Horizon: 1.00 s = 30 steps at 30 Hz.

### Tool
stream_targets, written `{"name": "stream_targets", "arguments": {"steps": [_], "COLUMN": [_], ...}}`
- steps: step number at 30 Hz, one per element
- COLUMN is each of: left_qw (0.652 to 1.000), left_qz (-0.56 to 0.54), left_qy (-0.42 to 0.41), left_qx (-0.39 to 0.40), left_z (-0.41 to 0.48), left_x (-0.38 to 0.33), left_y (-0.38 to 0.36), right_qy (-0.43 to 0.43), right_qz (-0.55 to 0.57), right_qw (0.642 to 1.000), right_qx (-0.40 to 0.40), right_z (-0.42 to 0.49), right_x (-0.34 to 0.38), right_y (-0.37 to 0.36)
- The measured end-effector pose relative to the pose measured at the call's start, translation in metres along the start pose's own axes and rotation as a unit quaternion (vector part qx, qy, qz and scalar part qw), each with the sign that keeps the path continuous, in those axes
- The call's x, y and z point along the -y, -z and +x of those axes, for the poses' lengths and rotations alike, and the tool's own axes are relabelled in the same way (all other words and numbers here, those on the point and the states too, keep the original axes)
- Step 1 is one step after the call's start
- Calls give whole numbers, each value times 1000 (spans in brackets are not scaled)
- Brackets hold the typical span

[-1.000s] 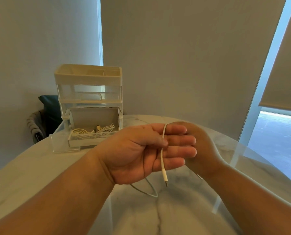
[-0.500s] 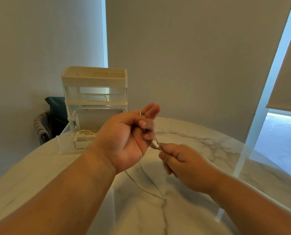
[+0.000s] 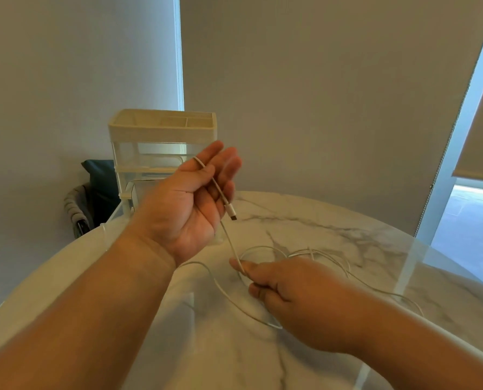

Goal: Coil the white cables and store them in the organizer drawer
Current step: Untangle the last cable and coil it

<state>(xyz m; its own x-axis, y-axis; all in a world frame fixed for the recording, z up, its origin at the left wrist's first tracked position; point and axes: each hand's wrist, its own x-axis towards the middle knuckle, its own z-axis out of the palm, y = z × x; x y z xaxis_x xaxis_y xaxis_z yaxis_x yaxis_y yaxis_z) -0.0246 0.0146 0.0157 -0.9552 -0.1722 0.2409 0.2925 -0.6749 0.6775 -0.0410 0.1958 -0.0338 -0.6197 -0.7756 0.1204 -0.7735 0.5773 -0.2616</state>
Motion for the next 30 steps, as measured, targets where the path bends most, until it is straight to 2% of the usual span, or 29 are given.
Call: {"name": "stream_targets", "arguments": {"steps": [4,9,11,12,13,15,16,22,26,30], "left_qw": [999,999,994,981,954,875,844,759,769,721], "left_qz": [32,19,99,181,284,462,512,623,609,664], "left_qy": [-15,-39,-51,-63,-81,-117,-122,-113,-80,-82], "left_qx": [7,-3,17,32,50,86,103,150,176,180], "left_z": [1,2,1,-1,-3,-7,-8,-12,-18,-22], "left_x": [-6,-18,-16,-13,-8,3,9,39,39,38], "left_y": [5,12,11,10,10,8,7,1,-3,-10], "right_qy": [-9,-8,-6,-5,-4,-5,-6,-15,-21,4], "right_qz": [-20,-35,-13,-2,6,18,25,24,18,15], "right_qw": [999,992,988,985,982,972,966,950,947,932], "right_qx": [-50,-118,-152,-171,-190,-234,-257,-311,-319,-361], "right_z": [-5,-10,-12,-12,-13,-13,-13,-17,-16,-16], "right_x": [3,2,3,3,2,-2,-5,-17,-23,-26], "right_y": [7,17,21,22,22,24,26,38,40,41]}}
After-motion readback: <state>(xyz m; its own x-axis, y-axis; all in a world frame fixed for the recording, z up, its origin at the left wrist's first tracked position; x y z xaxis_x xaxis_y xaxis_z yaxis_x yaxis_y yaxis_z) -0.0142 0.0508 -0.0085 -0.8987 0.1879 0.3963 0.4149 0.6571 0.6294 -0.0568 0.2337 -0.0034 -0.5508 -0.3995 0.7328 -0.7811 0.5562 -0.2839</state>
